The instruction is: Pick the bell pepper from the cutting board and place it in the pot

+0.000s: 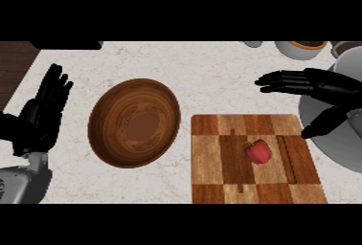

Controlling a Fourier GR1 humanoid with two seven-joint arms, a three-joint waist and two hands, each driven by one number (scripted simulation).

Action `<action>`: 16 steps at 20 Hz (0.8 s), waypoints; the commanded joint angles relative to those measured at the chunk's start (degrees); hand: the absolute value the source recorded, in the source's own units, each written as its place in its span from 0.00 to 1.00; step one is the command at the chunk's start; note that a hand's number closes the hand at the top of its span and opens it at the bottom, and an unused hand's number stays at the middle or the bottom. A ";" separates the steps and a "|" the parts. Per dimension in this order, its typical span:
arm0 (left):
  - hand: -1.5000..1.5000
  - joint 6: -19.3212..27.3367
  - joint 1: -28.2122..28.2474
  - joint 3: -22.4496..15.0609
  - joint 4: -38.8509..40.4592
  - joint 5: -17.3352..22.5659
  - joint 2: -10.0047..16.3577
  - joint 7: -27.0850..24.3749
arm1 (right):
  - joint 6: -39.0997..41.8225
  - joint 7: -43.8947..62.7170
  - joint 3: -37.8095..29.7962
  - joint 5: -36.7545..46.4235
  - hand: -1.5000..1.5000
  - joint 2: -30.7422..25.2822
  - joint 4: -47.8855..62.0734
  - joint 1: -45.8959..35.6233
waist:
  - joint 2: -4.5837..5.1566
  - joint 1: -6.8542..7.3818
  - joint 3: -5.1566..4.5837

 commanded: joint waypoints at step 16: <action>0.50 -1.58 -0.81 3.39 0.08 -2.49 -1.48 1.70 | 8.39 21.92 7.65 24.31 0.00 4.07 -21.93 10.79 | -0.04 -0.94 0.05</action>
